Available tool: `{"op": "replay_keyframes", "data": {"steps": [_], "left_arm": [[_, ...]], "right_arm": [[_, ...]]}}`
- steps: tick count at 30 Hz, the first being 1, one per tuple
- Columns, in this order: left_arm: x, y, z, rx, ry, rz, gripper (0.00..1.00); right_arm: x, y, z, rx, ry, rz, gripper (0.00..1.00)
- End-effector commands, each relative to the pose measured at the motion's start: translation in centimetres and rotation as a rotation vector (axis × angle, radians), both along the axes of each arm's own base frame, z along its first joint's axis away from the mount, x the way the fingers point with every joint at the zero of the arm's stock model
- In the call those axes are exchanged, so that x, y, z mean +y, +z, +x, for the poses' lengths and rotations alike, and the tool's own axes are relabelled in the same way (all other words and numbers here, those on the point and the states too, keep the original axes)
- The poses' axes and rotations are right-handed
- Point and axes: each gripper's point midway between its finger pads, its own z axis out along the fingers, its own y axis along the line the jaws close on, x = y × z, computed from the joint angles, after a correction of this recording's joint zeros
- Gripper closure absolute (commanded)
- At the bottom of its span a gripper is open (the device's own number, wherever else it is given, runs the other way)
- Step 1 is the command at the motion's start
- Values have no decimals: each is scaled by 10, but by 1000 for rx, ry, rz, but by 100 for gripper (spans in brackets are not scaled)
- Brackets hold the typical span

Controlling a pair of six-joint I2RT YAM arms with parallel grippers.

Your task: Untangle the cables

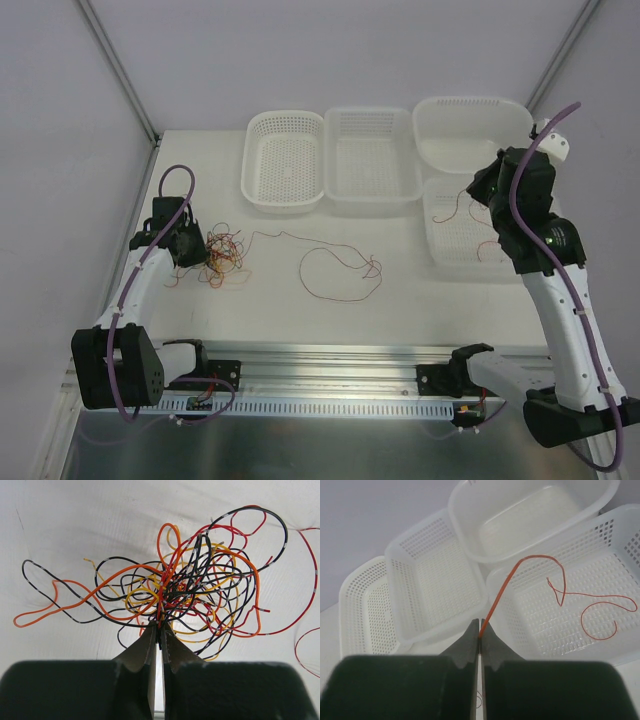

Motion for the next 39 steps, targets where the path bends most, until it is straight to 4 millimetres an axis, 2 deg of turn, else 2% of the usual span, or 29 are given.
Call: {"op": "replay_keyframes", "data": {"steps": [1, 2, 3, 6, 7, 9, 10, 13, 14, 15, 18, 19, 21, 22, 23, 25, 26, 29, 30, 31, 32, 33, 34, 35, 36, 37, 38, 39], "left_arm": [[-2, 3, 3, -20, -9, -6, 100], [-2, 3, 3, -18, -9, -7, 100], [-2, 3, 3, -20, -8, -10, 100], [-3, 2, 3, -17, -13, -12, 100], [-4, 3, 3, -18, -16, -17, 100], [-6, 3, 3, -18, -19, -24, 100], [-7, 3, 3, -19, -23, -31, 100], [-8, 3, 3, -19, -27, -37, 100], [-9, 2, 2, -16, -30, -41, 100], [-9, 3, 3, -18, -30, -42, 100], [-12, 2, 3, -16, -38, -54, 100], [-13, 2, 3, -13, -40, -58, 100], [-14, 2, 3, -12, -45, -66, 100], [-15, 2, 3, -14, -45, -71, 100], [-17, 3, 3, -15, -55, -82, 100], [-21, 3, 3, -13, -67, -96, 100], [-23, 2, 3, -12, -75, -102, 100], [-34, 3, 2, -9, -105, -137, 100], [-43, 5, 2, -15, -133, -161, 100], [-47, 6, 2, -16, -142, -172, 100], [-52, 6, 1, -13, -150, -185, 100], [-58, 7, 0, -11, -162, -201, 100], [-70, 7, -4, -7, -193, -213, 100], [-78, 7, -6, 0, -187, -236, 100], [-84, 6, -9, 10, -191, -249, 100], [-98, 7, -14, 12, -224, -263, 100], [-106, 8, -17, 21, -207, -290, 100], [-113, 6, -22, 29, -215, -296, 100]], "right_arm": [[-19, 28, 3, -62, 8, -29, 99], [-21, 28, 5, -63, 10, -24, 99], [-33, 28, 7, -65, -23, -23, 99], [-45, 19, 20, -43, -41, -15, 99], [-56, 13, 24, -28, -69, -10, 99], [-73, -5, 33, 24, -124, -1, 99], [-79, -24, 40, 69, -142, 5, 99], [-100, -54, 46, 130, -207, 48, 99], [-105, -75, 50, 181, -224, 63, 99], [-113, -88, 50, 210, -254, 85, 98], [-125, -130, 48, 330, -293, 102, 73], [-125, -136, 47, 358, -288, 101, 55], [-121, -148, 40, 430, -270, 102, 35], [-119, -148, 37, 439, -259, 101, 20], [-116, -148, 33, 443, -247, 95, 14], [-105, -140, 23, 433, -194, 52, 4], [-98, -136, 20, 427, -166, 34, 2], [-56, -122, 6, 377, -2, 1, 0], [-29, -118, 5, 351, 97, 9, 0], [-12, -117, -4, 318, 163, 17, 0], [17, -115, -9, 291, 267, 34, 0], [46, -104, -8, 219, 380, 87, 0], [63, -117, -14, 219, 441, 114, 0], [81, -110, -19, 179, 492, 163, 0], [110, -102, -23, 127, 586, 182, 0], [124, -102, -26, 114, 628, 191, 0], [151, -110, -37, 131, 713, 193, 0], [165, -107, -37, 106, 746, 189, 1]]}}
